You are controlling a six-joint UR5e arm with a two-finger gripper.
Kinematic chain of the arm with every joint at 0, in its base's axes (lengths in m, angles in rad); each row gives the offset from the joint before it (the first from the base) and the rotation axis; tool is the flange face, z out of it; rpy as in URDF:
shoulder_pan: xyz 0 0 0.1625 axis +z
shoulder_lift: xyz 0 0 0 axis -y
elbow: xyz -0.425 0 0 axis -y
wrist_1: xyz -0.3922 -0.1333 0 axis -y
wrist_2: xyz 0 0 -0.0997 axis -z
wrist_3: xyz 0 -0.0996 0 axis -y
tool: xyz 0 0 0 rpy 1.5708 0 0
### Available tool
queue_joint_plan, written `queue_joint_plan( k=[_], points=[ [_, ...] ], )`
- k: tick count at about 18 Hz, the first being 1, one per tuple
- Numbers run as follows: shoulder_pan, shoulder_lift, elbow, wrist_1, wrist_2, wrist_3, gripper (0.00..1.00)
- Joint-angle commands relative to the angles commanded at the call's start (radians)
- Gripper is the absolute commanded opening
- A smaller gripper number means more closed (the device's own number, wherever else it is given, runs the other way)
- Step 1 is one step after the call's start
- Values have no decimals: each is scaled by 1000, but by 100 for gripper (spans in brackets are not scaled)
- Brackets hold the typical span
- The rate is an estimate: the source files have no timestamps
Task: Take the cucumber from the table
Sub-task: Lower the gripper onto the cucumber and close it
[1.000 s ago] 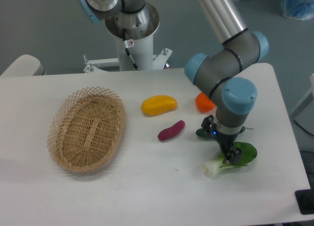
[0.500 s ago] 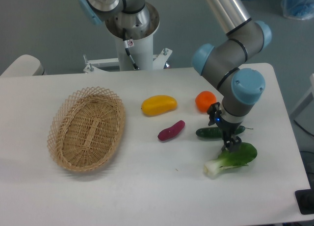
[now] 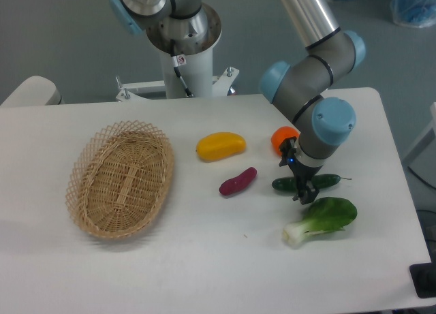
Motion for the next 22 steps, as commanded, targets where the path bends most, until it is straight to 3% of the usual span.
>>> queue_joint_plan(
  k=[2, 6, 9, 13, 17, 22],
  points=[
    [0, -2, -3, 5, 0, -2, 92],
    [-5, -6, -14, 12, 0, -6, 63],
    [-6, -9, -14, 23, 0, -12, 54],
    [-5, -11, 3, 34, 3, -17, 32],
    [-8, -15, 55, 22, 27, -17, 28],
    [-32, -25, 150, -38, 84, -21, 28]
  ],
)
